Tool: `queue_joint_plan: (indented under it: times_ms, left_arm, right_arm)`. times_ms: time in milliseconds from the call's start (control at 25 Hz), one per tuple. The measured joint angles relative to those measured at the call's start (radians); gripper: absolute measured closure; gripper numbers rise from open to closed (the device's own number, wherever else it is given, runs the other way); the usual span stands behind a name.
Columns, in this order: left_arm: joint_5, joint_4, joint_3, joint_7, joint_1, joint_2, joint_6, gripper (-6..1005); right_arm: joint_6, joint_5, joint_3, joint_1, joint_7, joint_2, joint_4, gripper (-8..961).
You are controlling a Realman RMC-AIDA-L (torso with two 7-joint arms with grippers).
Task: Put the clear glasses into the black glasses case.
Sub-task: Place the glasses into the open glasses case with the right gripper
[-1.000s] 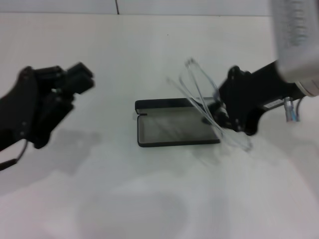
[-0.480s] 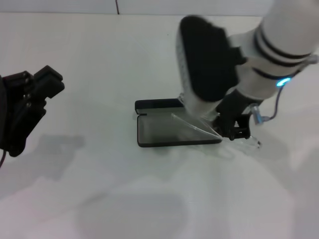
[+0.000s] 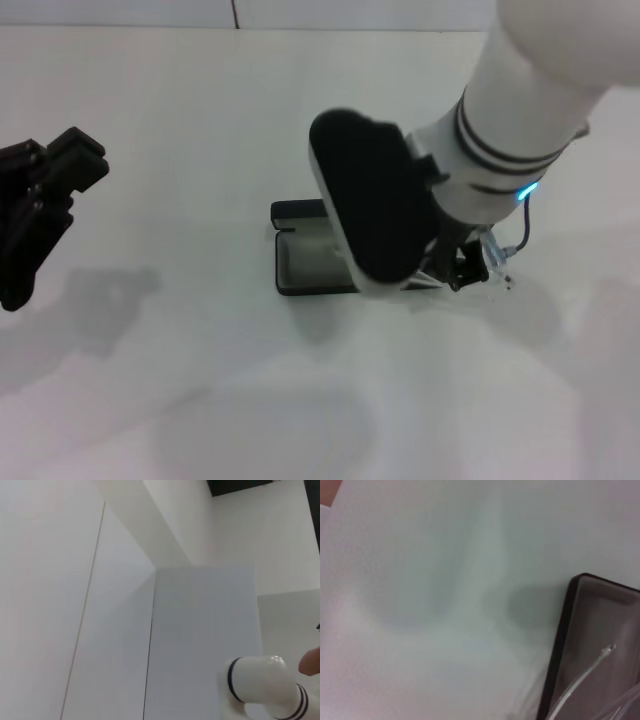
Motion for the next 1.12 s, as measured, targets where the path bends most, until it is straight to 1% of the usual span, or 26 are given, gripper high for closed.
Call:
queue_joint_plan:
  times_ms: [280,440,640,760,880,1120]
  left_arm:
    - [-0.004,-0.008,-0.018,0.005,0.001,0.002,0.0,911]
    - [-0.001,-0.009,-0.041,0.005,0.007,0.0,0.0,911]
    - [-0.005,-0.016,-0.044,0.009,0.01,0.002,0.0,910]
    - [-0.001,-0.024,-0.064,0.011,0.012,0.0,0.0,910]
    - [0.002,-0.028,-0.076,0.012,0.019,-0.004,0.0,910]
    - [0.003,-0.029,-0.079,0.018,0.034,-0.006,0.0,910]
  right_arm:
    - [0.096,-0.071,-0.134,-0.001,0.008,0.0,0.004,858]
    - [0.144,-0.1,-0.172,0.004,-0.006,0.0,0.01,859]
    - [0.19,-0.11,-0.192,0.005,-0.049,0.0,0.022,859]
    - [0.216,-0.111,-0.202,0.002,-0.067,0.0,0.022,859]
    - [0.246,-0.117,-0.238,0.0,-0.075,0.0,0.023,859]
    - [0.306,-0.154,-0.322,0.003,-0.077,0.0,0.049,859]
